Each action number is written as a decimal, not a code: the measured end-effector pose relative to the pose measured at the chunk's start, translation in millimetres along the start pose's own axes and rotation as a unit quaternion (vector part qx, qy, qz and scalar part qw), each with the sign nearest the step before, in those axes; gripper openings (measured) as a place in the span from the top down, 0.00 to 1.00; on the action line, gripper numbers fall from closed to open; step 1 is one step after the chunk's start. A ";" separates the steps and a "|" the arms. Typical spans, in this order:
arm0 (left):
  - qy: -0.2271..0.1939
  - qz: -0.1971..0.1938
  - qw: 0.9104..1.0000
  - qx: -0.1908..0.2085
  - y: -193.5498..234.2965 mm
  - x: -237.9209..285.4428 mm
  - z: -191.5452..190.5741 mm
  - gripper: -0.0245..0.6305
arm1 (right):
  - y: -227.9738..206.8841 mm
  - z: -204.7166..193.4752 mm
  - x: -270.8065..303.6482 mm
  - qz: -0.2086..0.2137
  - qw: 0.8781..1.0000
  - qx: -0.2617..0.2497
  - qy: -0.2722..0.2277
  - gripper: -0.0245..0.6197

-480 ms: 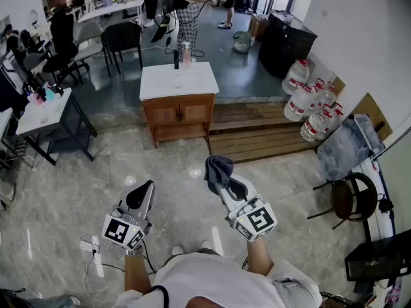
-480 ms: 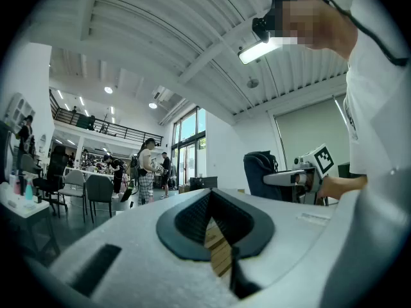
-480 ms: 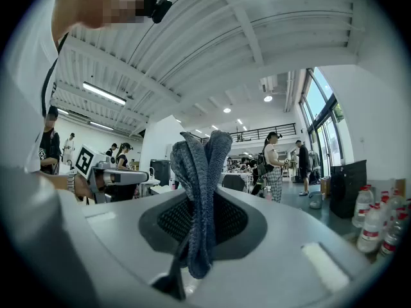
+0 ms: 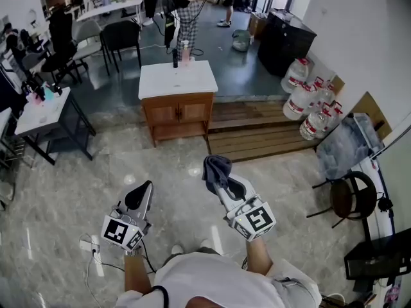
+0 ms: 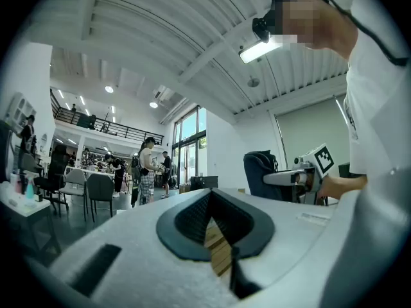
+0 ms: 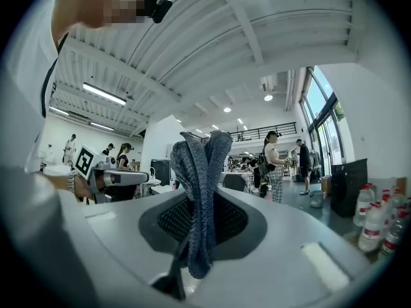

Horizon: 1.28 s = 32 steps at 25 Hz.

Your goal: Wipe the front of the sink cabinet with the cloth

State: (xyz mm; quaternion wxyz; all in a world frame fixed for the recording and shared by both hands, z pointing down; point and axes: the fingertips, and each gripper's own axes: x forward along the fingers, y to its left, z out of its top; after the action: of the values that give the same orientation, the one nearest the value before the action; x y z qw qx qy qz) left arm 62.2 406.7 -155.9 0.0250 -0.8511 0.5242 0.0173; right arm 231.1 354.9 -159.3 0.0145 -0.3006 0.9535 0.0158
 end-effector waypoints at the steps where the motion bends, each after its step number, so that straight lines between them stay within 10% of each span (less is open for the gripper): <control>1: 0.000 0.000 1.000 0.000 0.2 0.2 -0.3 0.96 | -0.4 -0.1 0.3 0.000 1.000 0.000 0.000 0.86; 32: 0.007 -0.004 1.000 -0.004 2.3 8.8 2.9 0.96 | -7.9 3.0 8.2 -0.003 1.000 0.015 -0.005 0.86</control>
State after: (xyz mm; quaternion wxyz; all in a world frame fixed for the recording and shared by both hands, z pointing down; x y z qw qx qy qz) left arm 64.1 398.0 -159.3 0.0178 -0.8535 0.5206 0.0136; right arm 229.1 343.8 -162.8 0.0242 -0.3029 0.9527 0.0031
